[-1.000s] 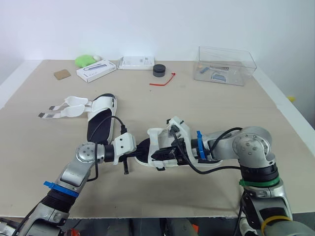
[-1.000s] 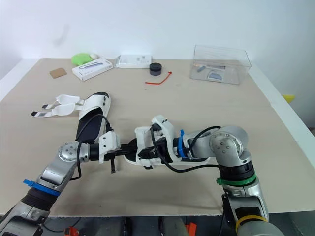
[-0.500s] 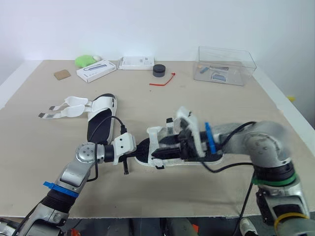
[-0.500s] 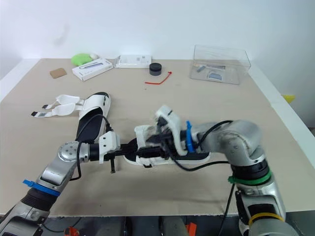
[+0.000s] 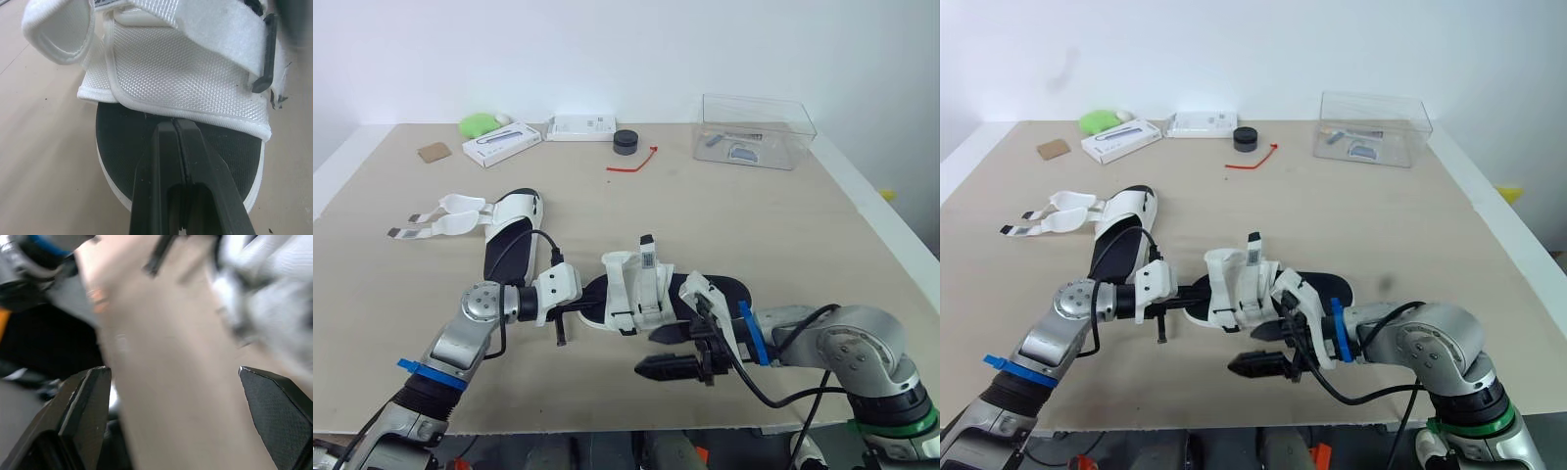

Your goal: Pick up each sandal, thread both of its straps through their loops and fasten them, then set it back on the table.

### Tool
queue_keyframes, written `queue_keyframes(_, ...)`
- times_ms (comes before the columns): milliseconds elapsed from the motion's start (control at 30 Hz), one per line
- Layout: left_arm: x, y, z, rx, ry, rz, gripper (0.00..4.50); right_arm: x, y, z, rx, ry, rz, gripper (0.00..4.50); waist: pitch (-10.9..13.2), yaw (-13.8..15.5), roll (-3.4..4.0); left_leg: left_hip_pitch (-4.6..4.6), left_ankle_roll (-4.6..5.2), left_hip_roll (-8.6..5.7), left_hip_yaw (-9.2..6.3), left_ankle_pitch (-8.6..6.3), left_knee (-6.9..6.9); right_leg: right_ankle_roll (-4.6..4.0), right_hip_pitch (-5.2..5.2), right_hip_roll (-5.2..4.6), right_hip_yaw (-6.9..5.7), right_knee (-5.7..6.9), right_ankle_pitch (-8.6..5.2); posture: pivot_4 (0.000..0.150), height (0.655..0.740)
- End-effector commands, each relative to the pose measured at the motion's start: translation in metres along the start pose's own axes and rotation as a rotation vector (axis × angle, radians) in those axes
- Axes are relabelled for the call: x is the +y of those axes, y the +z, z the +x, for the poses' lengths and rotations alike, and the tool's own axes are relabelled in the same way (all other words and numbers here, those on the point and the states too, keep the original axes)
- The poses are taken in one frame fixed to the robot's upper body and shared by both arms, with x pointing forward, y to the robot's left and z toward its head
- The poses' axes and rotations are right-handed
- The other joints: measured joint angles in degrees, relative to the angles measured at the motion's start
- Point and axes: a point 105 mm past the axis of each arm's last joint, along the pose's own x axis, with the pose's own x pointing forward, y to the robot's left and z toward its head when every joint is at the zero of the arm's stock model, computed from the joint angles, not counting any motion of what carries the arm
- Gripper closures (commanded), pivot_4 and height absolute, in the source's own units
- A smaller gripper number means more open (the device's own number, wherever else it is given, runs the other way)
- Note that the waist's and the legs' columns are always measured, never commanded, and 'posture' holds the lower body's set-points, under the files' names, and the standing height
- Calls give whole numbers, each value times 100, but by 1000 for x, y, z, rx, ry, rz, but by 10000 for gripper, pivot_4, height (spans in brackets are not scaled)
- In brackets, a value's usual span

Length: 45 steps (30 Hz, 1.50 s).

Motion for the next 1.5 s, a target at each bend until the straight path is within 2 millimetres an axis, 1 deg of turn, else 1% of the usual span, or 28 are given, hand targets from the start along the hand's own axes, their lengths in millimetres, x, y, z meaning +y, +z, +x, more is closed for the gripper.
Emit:
queue_keyframes(33, -1, -11, 1, 48, -4, -5, 45000, -5, 14, 3, -60, -31, -57, 373, 0, 0, 0, 0, 0, 1, 0, 0, 0, -1, 0, 2, 0, 0, 0, 1500, 7400)
queue_keyframes(167, 5, -11, 1, 50, 31, 16, 45000, -8, 20, 7, -83, -44, -70, 373, 0, 1, 0, 0, 0, 4, 1, 0, 0, -8, -2, 7, 2, 0, 2, 1500, 7400)
queue_keyframes(267, 9, -11, 0, 55, 52, 30, 45000, -4, 24, 9, -91, -5, -62, 373, 0, 0, 0, -1, 0, 4, 1, 0, 0, -11, -3, 7, 2, 0, 4, 1500, 7400)
queue_keyframes(400, 9, -12, -1, 57, 58, 32, 45000, 0, 32, 14, -120, 29, -58, 373, 0, 0, 0, -2, 0, 5, -1, 0, 0, -12, -2, 7, 0, 0, 3, 1500, 7400)
queue_keyframes(700, 7, -14, -5, 63, 73, 24, 45000, 2, 28, 23, -71, 74, -28, 373, 0, -3, 0, -2, 0, 7, 1, 0, 0, -15, -3, 8, 1, 1, 4, 1500, 7400)
queue_keyframes(800, 6, -14, -5, 66, 75, 21, 45000, -2, 26, 26, -55, 64, 4, 7494, 0, -5, 0, -1, 0, 10, 0, 0, 0, -16, -4, 10, 1, 1, 5, 1500, 7400)
queue_keyframes(933, 4, -15, -6, 70, 76, 16, 45000, -14, 21, 28, -26, 7, 59, 25513, 0, -5, 0, -2, 0, 12, -1, 0, -2, -20, -5, 13, -1, 2, 3, 1500, 7400)
queue_keyframes(1000, 3, -15, -7, 71, 75, 13, 45000, -19, 16, 27, 0, -17, 81, 32842, 0, -6, 0, -3, 0, 12, -1, 0, -2, -20, -6, 13, 0, 2, 3, 1500, 7400)
queue_keyframes(1033, 2, -16, -7, 72, 75, 11, 45000, -19, 14, 27, 12, -16, 93, 38332, 0, -6, 0, -4, 0, 12, 0, 0, -2, -21, -6, 12, 0, 2, 3, 1500, 7400)
queue_keyframes(1100, 1, -16, -7, 74, 74, 9, 45000, -16, 7, 24, 46, -3, 109, 44754, 0, -7, 0, -4, 1, 12, 1, -1, -3, -21, -8, 12, 1, 2, 3, 1500, 7400)
queue_keyframes(1300, 0, -18, -8, 83, 68, 5, 45000, 13, -21, 8, 219, 149, 86, 44754, 1, -4, 2, -6, 2, 11, -1, -2, -7, -23, -8, 9, -2, -1, -3, 1500, 7400)
queue_keyframes(1400, -1, -18, -7, 83, 64, 5, 45000, 24, -23, 4, 234, 223, 99, 44754, 1, -5, 1, -3, 3, 11, -2, -3, -8, -24, -7, 13, -2, -1, -4, 1500, 7400)
queue_keyframes(1500, 0, -17, -6, 82, 61, 6, 45000, 29, -23, 2, 231, 254, 109, 44754, 1, -3, 1, -2, 3, 13, -6, -3, -8, -25, -6, 16, -5, 0, -5, 1500, 7400)
